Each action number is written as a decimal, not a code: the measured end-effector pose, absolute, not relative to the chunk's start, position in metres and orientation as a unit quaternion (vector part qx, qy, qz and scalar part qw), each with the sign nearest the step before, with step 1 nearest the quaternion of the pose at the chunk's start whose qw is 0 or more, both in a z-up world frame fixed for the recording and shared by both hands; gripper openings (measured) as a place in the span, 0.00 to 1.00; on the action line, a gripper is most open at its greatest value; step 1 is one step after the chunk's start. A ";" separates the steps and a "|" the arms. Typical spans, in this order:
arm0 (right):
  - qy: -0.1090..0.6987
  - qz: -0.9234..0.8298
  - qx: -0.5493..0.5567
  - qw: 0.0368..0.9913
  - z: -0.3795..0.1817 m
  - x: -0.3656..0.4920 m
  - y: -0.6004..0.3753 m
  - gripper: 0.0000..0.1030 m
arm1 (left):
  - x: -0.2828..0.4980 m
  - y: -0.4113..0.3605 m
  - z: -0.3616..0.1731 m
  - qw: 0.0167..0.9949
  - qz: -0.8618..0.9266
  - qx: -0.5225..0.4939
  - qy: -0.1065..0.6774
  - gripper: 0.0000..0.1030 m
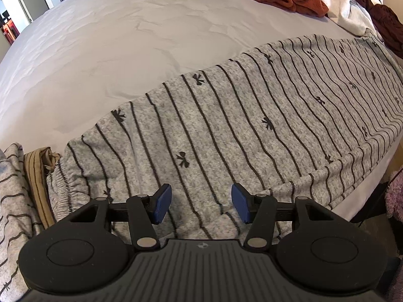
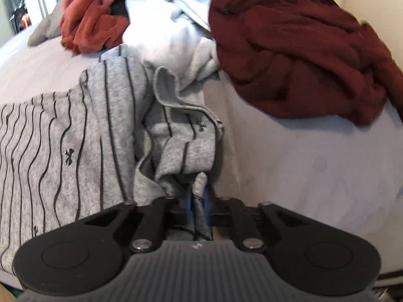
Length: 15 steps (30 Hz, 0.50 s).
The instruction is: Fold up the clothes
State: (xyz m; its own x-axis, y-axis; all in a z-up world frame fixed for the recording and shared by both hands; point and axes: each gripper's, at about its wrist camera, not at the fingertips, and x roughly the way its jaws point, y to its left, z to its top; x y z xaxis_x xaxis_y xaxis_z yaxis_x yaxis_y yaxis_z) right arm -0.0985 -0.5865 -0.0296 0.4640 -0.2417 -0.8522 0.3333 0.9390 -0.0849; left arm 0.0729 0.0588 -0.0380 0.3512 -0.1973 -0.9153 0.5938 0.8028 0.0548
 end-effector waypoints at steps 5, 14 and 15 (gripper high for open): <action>0.478 -0.207 -0.069 0.851 -0.007 -0.105 -0.564 0.06 | 0.071 0.061 -0.039 0.800 -0.245 0.194 0.512 0.50; 0.555 -0.265 -0.028 0.788 -0.015 -0.118 -0.583 0.06 | 0.073 0.069 -0.035 0.808 -0.234 0.184 0.508 0.50; 0.565 -0.264 -0.030 0.781 -0.018 -0.118 -0.583 0.06 | 0.072 0.070 -0.034 0.809 -0.233 0.185 0.508 0.50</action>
State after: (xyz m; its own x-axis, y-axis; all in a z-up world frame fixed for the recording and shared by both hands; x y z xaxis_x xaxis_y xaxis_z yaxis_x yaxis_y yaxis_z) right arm -0.1185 -0.5833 -0.0178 0.2227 -0.4458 -0.8670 0.3790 0.8590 -0.3443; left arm 0.0723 0.0701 -0.0342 0.3758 -0.1899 -0.9070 0.5649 0.8229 0.0617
